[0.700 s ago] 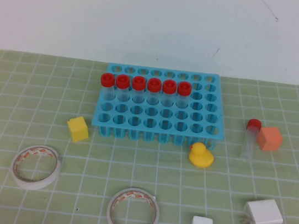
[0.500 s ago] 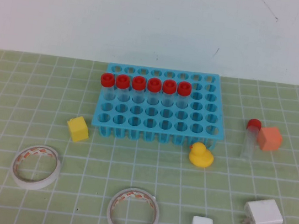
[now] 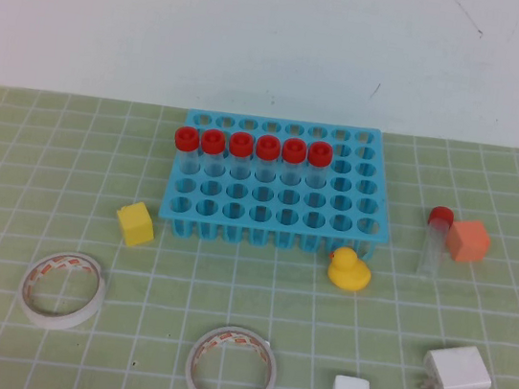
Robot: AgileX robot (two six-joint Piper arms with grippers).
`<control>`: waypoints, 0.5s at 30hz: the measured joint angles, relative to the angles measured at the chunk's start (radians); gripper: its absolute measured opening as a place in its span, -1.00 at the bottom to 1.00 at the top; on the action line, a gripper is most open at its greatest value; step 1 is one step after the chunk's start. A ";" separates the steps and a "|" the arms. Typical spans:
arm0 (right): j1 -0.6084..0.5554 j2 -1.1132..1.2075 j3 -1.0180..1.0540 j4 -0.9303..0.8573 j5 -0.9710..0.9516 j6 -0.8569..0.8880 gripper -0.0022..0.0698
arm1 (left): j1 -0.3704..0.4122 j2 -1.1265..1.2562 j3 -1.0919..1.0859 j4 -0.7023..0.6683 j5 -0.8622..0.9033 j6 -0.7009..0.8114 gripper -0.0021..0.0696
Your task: Place the test tubes
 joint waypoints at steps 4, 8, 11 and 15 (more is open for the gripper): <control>0.000 0.000 0.000 -0.001 0.000 0.000 -0.94 | 0.000 0.000 0.000 0.000 0.000 0.000 -0.95; 0.000 0.000 0.000 -0.002 0.000 0.000 -0.94 | 0.000 0.000 0.000 0.000 0.000 -0.006 -0.95; 0.000 0.000 0.000 -0.002 0.000 0.000 -0.94 | 0.000 0.000 0.000 0.000 0.000 -0.004 -0.95; 0.000 0.000 0.000 -0.002 0.000 0.000 -0.94 | 0.000 0.000 0.000 0.000 0.000 -0.004 -0.95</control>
